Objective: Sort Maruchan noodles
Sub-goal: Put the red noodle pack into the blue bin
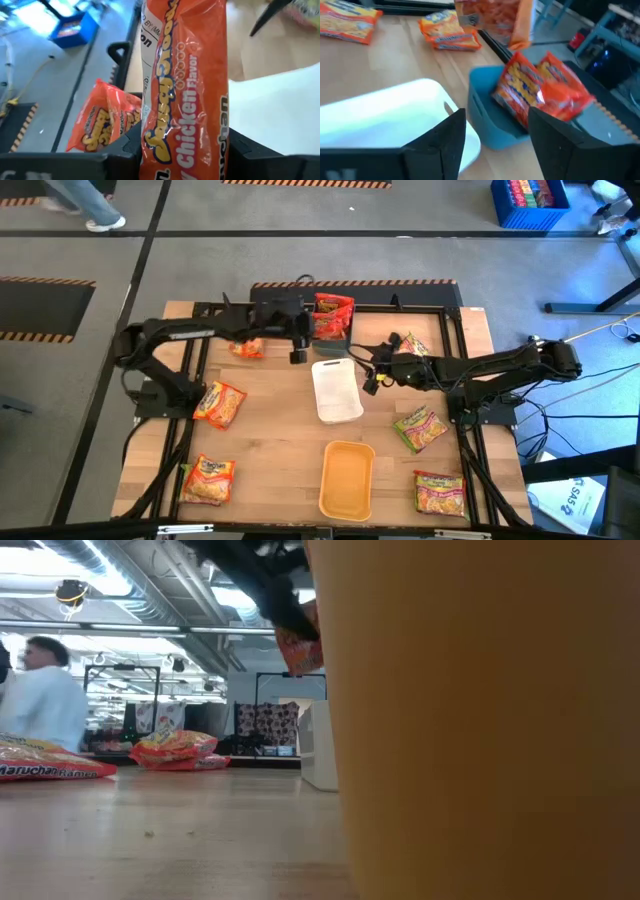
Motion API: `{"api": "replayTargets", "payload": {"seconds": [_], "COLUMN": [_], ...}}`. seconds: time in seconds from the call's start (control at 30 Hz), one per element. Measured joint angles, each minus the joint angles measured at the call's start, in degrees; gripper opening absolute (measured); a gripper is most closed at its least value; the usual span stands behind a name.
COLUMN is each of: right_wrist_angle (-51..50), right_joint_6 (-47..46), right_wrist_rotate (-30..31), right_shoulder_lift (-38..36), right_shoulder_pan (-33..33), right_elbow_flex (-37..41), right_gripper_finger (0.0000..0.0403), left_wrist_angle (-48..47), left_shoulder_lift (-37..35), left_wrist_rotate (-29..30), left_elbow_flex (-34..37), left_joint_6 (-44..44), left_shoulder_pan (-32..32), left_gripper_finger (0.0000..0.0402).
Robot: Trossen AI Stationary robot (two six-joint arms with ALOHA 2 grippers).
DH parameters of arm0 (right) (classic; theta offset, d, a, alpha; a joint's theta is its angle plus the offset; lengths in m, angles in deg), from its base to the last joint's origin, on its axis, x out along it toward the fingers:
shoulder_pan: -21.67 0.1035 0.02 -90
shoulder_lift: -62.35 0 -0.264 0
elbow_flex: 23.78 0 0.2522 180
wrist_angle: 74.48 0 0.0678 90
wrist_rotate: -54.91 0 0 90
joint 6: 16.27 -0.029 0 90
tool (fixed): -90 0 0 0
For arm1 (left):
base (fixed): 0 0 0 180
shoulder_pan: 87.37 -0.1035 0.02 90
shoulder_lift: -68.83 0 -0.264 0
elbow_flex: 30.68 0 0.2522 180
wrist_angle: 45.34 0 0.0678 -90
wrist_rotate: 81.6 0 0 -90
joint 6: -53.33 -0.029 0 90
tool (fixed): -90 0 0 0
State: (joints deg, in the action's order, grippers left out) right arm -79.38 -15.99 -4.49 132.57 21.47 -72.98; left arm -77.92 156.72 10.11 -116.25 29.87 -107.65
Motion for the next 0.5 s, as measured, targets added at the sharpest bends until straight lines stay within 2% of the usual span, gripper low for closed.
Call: {"api": "replayTargets", "payload": {"seconds": [0.13, 0.27, 0.5], "right_wrist_angle": [1.23, 1.31, 0.52], "right_joint_6": [-0.77, -2.04, -2.10], "right_wrist_rotate": [-0.17, -0.14, 0.32], "right_shoulder_lift": [0.11, 0.11, 0.11], "right_shoulder_pan": [0.18, 0.17, 0.17], "right_elbow_flex": [1.61, 2.61, 2.67], "right_gripper_finger": [0.0177, 0.0170, 0.0170], "left_wrist_angle": [-0.19, -0.38, -3.47], "left_shoulder_lift": [8.45, 15.51, 23.40], "left_wrist_rotate": [-1.89, -6.43, -8.64], "left_elbow_flex": [-7.00, -12.12, -13.82], "left_joint_6": [-2.99, -3.12, -3.79], "left_shoulder_pan": [-4.08, -7.65, -10.65], "left_gripper_finger": [0.0141, 0.0141, 0.0141]}}
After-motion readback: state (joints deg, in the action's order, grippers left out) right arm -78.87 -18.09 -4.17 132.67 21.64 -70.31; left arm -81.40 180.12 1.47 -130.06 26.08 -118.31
